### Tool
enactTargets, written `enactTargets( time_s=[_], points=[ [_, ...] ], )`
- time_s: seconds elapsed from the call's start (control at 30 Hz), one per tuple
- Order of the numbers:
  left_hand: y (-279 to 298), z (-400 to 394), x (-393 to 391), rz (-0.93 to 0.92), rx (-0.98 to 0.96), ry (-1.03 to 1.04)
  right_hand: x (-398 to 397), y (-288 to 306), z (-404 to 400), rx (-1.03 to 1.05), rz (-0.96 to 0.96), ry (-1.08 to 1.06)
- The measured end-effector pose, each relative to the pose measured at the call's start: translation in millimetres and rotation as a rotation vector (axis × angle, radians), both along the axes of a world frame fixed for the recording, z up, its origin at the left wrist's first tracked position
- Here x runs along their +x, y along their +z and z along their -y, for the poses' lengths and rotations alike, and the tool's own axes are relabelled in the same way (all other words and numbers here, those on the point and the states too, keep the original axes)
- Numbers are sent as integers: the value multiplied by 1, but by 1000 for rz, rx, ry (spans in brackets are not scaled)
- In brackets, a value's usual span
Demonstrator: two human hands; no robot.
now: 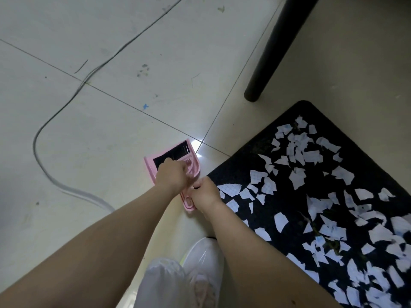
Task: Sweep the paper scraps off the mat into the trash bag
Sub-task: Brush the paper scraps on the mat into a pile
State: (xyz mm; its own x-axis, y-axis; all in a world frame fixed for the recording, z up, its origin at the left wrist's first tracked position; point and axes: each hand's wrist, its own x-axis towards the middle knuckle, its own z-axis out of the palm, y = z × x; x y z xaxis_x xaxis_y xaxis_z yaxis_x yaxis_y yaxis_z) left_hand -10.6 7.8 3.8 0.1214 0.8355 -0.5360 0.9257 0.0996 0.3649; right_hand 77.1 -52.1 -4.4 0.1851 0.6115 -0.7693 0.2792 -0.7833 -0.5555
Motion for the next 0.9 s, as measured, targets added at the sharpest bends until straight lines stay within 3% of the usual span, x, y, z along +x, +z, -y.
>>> enactTargets(
  time_s=[0.2,0.33,0.43,0.57,0.7,0.8,0.9],
  points=[
    [16,-18,-16,209,239,245,-3,16,-18,-97,-247,-106],
    [30,-29,-5,461,240,485,4,21,-16,193,-138,-213],
    [44,-32,11,688,128,639,15,18,-20,335,-41,-149],
    [57,-23,37,840,-119,584,29,21,-24,398,287,60],
    [65,-15,57,797,-262,397,49,33,-3,500,434,-74],
    [64,-7,64,743,-309,277,55,36,6,487,393,-131],
    [61,-2,67,723,-301,368,61,43,10,437,365,-173]
  ],
)
